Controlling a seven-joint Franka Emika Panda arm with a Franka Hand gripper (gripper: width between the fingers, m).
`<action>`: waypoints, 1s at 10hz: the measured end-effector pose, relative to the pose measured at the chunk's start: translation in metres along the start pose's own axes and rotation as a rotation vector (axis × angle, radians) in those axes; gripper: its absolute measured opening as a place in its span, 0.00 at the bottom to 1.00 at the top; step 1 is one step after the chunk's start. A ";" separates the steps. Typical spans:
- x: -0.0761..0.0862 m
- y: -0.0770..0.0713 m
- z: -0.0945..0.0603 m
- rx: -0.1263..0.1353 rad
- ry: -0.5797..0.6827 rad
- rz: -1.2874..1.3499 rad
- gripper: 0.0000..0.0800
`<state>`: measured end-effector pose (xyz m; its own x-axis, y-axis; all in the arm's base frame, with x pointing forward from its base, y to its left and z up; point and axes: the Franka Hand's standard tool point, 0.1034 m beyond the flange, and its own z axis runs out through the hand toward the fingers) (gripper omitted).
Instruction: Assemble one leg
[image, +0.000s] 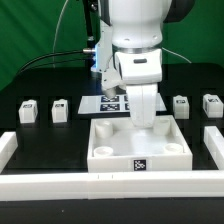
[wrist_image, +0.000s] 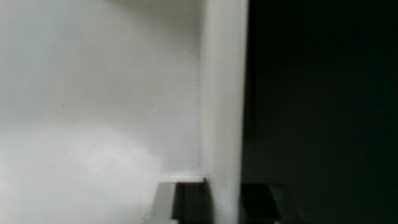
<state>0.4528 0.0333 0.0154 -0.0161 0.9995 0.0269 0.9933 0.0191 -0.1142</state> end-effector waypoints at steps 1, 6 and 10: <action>0.006 0.004 0.000 -0.004 0.004 0.012 0.08; 0.032 0.013 -0.002 -0.012 0.016 0.025 0.08; 0.037 0.037 -0.004 -0.008 0.023 -0.010 0.08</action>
Offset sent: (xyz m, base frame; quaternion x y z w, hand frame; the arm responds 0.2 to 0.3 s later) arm 0.0106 0.0261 0.0032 0.0061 -0.0024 0.0087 0.9999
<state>0.4894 0.0711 0.0163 -0.0239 0.9984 0.0510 0.9939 0.0293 -0.1062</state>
